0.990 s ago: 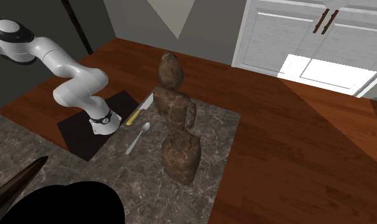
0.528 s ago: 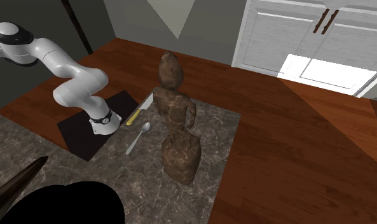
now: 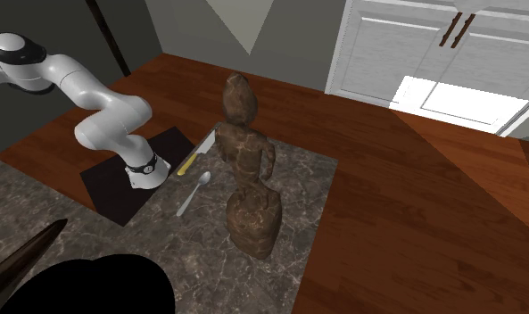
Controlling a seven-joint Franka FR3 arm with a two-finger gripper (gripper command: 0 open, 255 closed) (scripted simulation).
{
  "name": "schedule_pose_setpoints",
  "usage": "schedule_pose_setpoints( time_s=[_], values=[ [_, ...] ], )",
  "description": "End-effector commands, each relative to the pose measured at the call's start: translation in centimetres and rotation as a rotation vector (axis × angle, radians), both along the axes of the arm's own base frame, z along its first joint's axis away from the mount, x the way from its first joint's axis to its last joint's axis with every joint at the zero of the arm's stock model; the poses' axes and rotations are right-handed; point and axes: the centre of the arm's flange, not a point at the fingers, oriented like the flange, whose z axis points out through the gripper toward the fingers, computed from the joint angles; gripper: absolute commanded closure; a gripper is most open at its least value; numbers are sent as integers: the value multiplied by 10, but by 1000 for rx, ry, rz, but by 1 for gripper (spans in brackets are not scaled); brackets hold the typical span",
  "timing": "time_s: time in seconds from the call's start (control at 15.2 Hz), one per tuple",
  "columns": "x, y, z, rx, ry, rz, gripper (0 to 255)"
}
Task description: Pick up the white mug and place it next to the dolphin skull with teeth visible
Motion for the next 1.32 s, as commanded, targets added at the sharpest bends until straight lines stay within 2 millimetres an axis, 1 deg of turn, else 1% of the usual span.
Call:
schedule_pose_setpoints(
  time_s=[0.0, 0.07, 0.13, 0.46, 0.66, 0.73, 1.25],
  values=[
    [0, 0, 0, 0, 0, 0, 255],
    [0, 0, 0, 0, 0, 0, 255],
    [0, 0, 0, 0, 0, 0, 0],
    [0, 0, 0, 0, 0, 0, 0],
    [-6, -1, 39, 0, 0, 0, 0],
    [-7, -1, 49, 0, 0, 0, 0],
    [-7, -1, 49, 0, 0, 0, 0]
  ],
)
